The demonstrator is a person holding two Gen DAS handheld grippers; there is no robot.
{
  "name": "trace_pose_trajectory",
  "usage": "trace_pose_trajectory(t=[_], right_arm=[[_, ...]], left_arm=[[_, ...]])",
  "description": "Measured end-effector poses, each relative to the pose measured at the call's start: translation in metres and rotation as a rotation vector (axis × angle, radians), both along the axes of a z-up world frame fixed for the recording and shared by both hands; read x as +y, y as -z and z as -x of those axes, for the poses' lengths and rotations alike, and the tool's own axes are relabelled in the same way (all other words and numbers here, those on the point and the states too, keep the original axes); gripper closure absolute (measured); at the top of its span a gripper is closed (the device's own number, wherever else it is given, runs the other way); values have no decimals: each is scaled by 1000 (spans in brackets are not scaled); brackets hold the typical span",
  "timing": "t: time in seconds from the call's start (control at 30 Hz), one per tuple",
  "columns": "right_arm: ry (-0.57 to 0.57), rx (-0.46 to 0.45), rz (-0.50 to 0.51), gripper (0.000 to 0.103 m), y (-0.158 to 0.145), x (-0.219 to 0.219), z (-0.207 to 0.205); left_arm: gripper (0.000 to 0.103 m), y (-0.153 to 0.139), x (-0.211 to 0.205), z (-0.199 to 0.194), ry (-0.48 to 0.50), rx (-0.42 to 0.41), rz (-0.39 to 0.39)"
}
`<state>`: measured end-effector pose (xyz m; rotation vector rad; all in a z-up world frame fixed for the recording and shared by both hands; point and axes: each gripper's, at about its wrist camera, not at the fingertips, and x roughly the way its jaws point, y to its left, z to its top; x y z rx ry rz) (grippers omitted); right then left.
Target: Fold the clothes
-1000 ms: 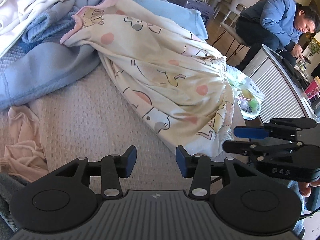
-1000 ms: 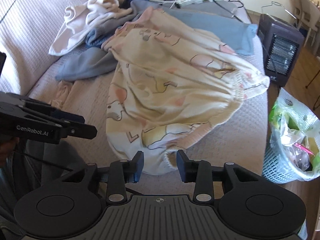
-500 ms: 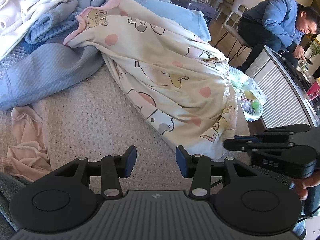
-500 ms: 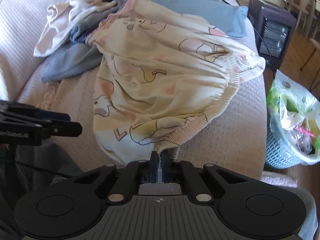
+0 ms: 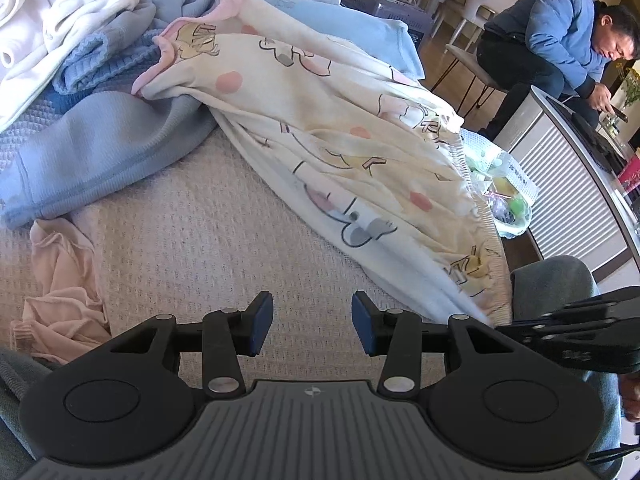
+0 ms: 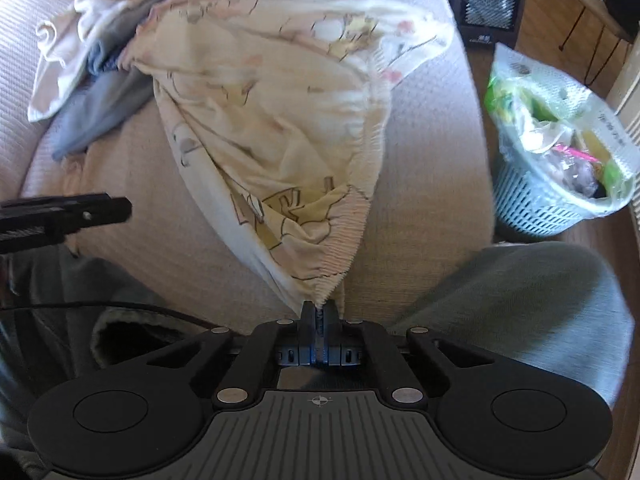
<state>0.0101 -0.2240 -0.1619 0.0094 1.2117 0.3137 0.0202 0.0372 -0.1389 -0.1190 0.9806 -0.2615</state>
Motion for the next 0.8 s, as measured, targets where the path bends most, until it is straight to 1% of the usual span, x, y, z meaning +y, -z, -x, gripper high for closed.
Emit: trace_pose_trajectory(t=[0.1,0.2,0.23,0.3,0.4,0.47,0.53,0.6,0.8], right_arm=[[-36,-6,44,99,8,11,-2],[-67,-15,72,99,7,17,-3],[-71,-21,72,98,6,17,-3],[-69,-38,59,94,2,16,-1],[-73,-65,64,92,-10,17,4],[-81,-100,76,83,-22,17,8],[-94,-145,95,82,-32,17,12],[-110,-171,105,82,-39,17,14],[-136,-208,101,82,-56,19,19]], left_arm=[[62,-2,4,1,-16,-3,3],[62,0,9,1,-34,4,5],[62,1,10,1,-37,6,4],[62,2,11,3,-39,6,3],[62,1,11,4,-40,3,9],[61,0,11,4,-41,0,10],[61,-1,11,4,-43,-4,11],[61,-1,11,3,-43,-5,13],[61,-3,11,6,-49,-8,24]])
